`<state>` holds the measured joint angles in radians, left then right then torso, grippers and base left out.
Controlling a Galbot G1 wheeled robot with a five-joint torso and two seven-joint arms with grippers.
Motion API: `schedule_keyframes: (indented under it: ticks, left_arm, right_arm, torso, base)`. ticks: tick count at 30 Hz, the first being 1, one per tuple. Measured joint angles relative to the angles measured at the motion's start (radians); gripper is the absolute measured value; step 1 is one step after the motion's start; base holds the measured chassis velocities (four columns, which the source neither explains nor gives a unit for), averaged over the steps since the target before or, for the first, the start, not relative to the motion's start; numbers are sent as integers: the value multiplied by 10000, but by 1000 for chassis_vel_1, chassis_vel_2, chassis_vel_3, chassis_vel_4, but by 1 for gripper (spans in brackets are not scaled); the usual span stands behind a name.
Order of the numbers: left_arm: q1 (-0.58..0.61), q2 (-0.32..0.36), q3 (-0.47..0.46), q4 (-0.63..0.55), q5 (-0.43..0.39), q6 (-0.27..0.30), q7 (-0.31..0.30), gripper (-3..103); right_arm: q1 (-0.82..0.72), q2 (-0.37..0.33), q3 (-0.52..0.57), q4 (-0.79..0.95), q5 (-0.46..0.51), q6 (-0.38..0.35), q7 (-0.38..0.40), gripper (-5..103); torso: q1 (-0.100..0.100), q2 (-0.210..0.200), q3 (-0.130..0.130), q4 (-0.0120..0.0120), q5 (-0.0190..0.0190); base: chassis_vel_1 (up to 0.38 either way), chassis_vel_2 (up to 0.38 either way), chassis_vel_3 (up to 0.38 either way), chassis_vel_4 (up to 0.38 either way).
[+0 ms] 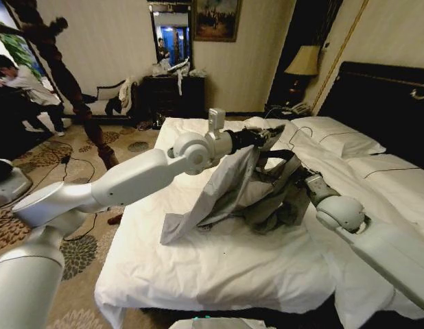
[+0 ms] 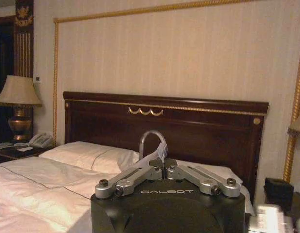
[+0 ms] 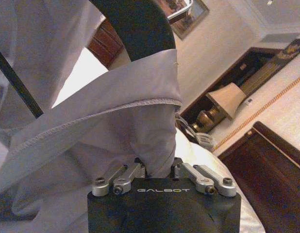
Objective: Pick up the clothes from the bed and hang them on the clothes hanger.
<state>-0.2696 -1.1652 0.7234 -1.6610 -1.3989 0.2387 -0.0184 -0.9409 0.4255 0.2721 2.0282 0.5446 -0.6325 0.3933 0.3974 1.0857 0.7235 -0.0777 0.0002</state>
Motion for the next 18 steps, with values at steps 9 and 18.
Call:
schedule_keyframes:
  ticks: [9,18]
  left_arm:
    - [-539,-1347,361,1269,600,-149,378,0]
    - [-922,-2189,706,1299,751,-211,474,0]
  right_arm:
    - [-139,-16,-71,360,-405,-71,-85,19]
    - [215,356,-539,28,-279,-451,-38,19]
  torso:
    - [-1,0,0,-2,0]
    - [-1,0,0,-1,2]
  base:
    - [0,0,0,0]
    - [0,0,0,0]
